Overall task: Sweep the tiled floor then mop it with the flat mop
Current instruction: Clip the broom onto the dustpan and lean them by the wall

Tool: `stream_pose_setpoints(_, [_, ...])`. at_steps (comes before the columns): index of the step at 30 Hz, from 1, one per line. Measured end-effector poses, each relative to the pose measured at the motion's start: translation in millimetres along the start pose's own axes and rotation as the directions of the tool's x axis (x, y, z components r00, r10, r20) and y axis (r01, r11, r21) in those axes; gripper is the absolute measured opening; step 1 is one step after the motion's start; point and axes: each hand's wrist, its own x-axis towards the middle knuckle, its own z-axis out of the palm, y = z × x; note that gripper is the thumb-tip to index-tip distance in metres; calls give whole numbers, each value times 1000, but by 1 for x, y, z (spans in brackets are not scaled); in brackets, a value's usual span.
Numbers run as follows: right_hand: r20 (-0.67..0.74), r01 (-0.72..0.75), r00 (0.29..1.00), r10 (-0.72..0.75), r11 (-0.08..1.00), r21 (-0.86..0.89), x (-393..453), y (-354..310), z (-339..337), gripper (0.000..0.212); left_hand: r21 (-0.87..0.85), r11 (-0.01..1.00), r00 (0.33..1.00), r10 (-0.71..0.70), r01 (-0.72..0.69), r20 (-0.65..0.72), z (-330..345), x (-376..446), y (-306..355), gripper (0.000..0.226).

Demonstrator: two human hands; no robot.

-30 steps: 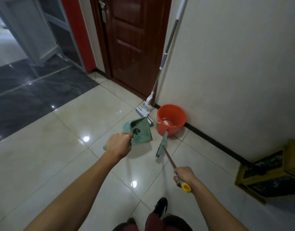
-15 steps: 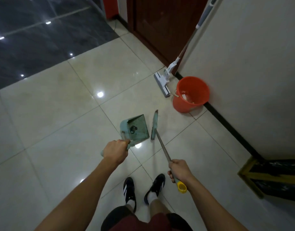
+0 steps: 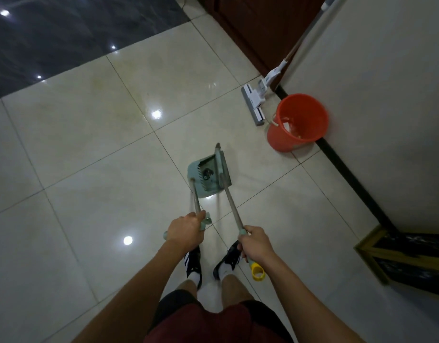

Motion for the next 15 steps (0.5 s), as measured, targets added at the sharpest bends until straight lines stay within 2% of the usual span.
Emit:
stream_pose_setpoints(5, [4,27,1000,-27,996,-85,-8,-4,-2,36,-165,985,997,-46,55,55,1,2,14,46])
stream_pose_setpoints(10, [11,22,1000,-21,993,-116,-20,-7,-1,39,-144,989,992,-27,45,126,15,1,19,48])
stream_pose_setpoints(15, [55,30,998,-22,989,-145,-29,-15,15,30,-160,987,992,16,4,124,29,-4,23,64])
